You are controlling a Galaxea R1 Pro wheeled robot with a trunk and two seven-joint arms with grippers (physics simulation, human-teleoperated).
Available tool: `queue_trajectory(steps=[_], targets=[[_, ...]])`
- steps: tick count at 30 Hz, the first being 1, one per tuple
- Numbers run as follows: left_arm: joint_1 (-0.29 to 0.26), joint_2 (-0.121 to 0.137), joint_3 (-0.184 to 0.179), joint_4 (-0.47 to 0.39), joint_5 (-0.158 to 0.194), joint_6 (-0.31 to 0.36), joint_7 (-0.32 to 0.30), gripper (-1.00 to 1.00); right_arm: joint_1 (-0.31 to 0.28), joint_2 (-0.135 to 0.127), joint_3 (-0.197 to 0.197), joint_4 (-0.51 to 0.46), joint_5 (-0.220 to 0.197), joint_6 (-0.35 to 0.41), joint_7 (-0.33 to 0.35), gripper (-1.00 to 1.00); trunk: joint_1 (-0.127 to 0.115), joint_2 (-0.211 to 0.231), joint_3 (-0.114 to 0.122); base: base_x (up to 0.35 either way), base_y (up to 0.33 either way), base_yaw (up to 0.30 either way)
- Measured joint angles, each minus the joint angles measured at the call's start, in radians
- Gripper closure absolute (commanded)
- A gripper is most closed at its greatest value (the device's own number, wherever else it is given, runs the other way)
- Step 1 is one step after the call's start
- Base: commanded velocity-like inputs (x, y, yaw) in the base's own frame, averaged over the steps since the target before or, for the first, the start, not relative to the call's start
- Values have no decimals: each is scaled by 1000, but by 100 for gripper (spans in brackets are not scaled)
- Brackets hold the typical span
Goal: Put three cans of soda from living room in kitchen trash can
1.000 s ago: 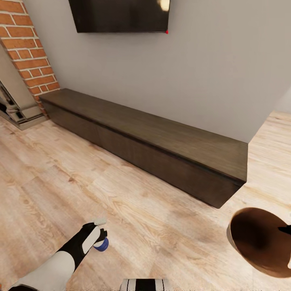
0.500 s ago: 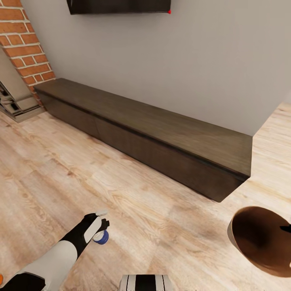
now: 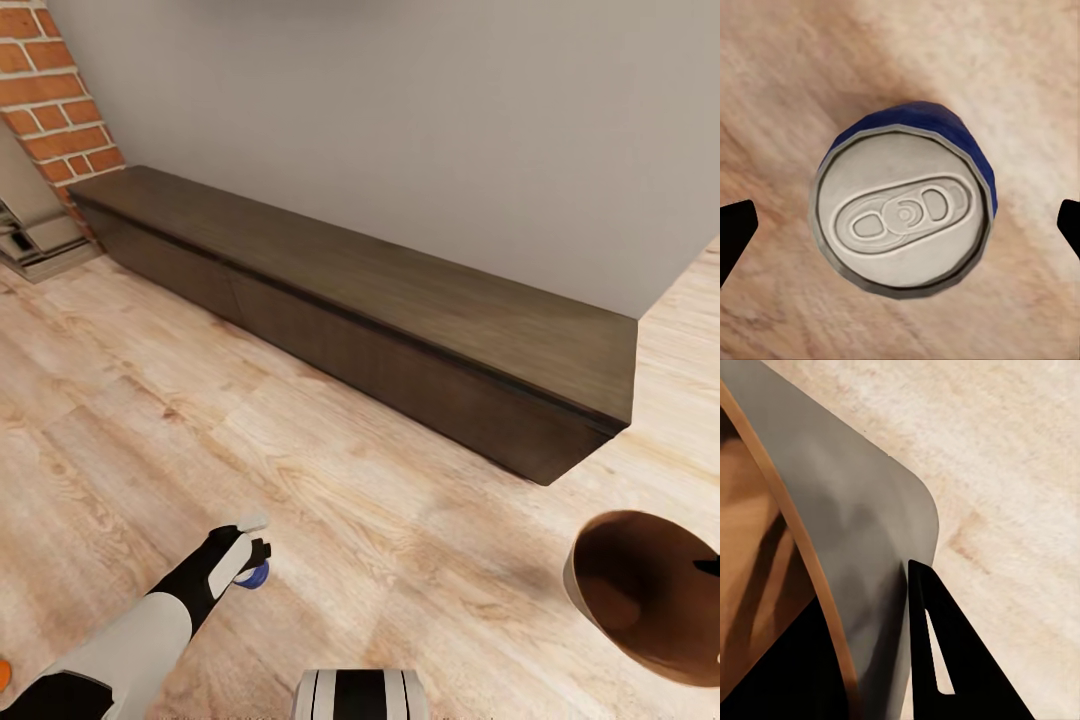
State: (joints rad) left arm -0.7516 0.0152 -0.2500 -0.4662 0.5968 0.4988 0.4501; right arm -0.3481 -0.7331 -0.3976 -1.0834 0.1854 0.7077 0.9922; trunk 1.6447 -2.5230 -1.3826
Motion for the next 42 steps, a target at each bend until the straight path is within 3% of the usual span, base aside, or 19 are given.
queue_trajectory(steps=[13,27,28,42], targets=[[-14,4,2,0,-1,7,0,-100,1,0,-1,-1,-2,1,0,100,6,-3,-50,0,0,0],[-11,9,-3,0,-16,-11,7,-100,0,-1,-2,-1,-2,2,0,100,6,-3,-50,0,0,0],[-11,10,-4,0,-16,-12,7,100,0,-1,-4,-1,-2,2,0,100,6,-3,-50,0,0,0],[-9,7,-2,0,-14,-21,2,100,0,-2,-25,-1,-1,1,0,100,6,-3,-50,0,0,0]])
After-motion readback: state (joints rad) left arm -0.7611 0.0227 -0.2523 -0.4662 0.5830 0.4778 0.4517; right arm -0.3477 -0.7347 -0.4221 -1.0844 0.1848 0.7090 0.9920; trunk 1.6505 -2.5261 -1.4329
